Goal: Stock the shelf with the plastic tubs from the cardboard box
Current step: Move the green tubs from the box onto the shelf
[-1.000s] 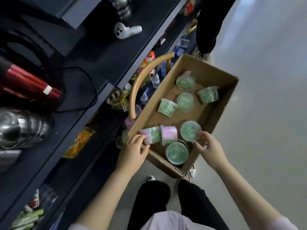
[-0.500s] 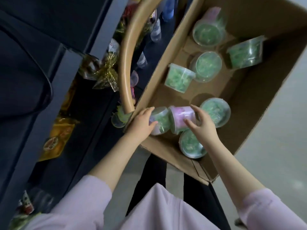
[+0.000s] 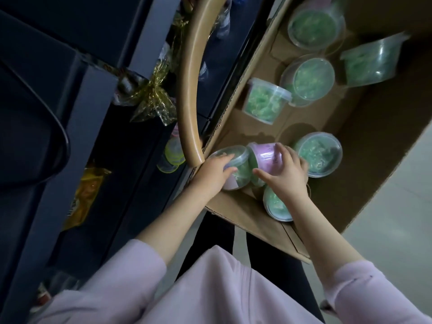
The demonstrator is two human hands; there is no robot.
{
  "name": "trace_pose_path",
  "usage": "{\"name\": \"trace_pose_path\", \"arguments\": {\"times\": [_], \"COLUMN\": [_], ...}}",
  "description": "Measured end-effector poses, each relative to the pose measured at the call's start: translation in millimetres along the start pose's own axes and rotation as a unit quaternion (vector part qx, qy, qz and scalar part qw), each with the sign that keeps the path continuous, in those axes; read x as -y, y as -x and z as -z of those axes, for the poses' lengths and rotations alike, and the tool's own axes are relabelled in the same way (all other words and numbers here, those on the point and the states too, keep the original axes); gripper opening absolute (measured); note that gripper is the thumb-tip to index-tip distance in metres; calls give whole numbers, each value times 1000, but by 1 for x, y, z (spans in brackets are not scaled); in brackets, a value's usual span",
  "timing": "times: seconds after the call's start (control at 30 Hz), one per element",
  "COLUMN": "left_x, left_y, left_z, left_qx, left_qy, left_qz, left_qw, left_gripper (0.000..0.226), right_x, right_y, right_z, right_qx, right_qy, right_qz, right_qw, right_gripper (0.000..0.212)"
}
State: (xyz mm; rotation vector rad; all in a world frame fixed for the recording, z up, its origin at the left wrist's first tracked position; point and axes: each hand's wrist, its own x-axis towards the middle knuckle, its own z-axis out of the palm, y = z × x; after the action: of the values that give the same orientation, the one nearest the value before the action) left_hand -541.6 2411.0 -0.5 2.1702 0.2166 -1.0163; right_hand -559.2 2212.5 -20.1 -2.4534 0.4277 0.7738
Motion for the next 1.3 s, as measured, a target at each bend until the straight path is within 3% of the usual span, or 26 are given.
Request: {"name": "trace_pose_path", "arguments": {"times": [0.17,0.27,0.47,0.63,0.77,0.93,1.0,1.17,1.3], "left_x": [0,-4,-30,-80,-133,-181,-191,-189,-154], "left_y": [3,8,37,110,209,331,369,462,541], "left_z": [1,2,12,17,11,12,16,34,47], "left_qx": [-5,-20,-118,-226,-313,-457,-509,-587,-636], "left_qy": [18,37,48,78,126,152,134,120,85], "left_qz": [6,-3,-24,-50,-62,-140,-158,-178,-166], "left_qw": [1000,999,991,970,939,865,836,781,748], "left_gripper": [44,41,36,36,39,45,43,44,52], "right_x": [-1,-3,3,15,25,62,79,130,176], "right_y": [5,16,31,65,121,209,242,325,389], "right_z": [5,20,69,133,207,286,308,321,297], "right_qx": [-27,-83,-144,-157,-151,-91,-55,15,71], "right_qy": [-65,-123,-215,-316,-380,-455,-494,-524,-529], "right_qz": [12,-4,23,60,99,165,176,236,272], "right_qw": [997,989,966,934,907,870,850,818,801], "right_gripper": [77,71,74,72,75,61,69,93,78]}}
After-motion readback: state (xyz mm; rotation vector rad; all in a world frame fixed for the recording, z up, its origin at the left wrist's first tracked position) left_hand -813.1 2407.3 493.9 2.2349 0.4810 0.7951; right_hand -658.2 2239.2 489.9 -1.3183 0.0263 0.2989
